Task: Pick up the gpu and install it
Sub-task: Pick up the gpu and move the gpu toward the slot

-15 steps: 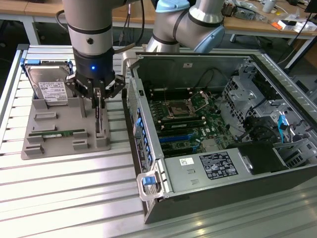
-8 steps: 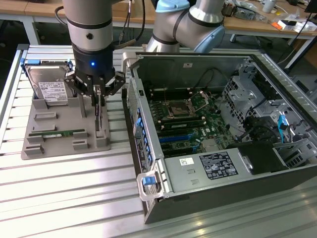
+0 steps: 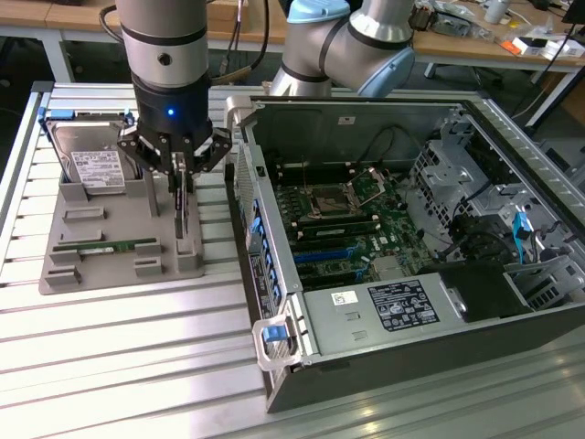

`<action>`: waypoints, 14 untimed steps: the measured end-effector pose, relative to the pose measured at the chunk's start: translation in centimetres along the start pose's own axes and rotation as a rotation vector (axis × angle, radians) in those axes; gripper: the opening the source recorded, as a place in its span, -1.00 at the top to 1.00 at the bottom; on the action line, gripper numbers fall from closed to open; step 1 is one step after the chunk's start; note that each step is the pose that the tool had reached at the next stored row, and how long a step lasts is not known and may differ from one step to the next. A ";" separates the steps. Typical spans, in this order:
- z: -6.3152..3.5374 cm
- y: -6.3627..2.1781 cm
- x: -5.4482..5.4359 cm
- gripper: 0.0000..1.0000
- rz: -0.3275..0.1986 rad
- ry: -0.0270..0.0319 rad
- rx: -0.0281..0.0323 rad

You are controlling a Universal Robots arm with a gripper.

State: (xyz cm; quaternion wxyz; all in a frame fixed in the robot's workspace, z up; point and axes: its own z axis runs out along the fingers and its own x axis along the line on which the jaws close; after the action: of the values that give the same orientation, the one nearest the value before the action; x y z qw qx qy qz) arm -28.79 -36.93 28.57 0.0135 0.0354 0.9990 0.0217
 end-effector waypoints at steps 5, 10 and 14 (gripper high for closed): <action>-0.39 0.02 0.0 0.47 0.000 -0.0001 0.0000; -0.99 0.04 0.0 0.47 0.000 0.0000 0.0001; -1.36 0.06 0.0 0.47 0.000 0.0000 0.0000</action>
State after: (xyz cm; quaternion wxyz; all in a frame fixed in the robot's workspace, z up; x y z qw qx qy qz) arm -28.79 -36.93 29.93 0.0135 0.0354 0.9990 0.0217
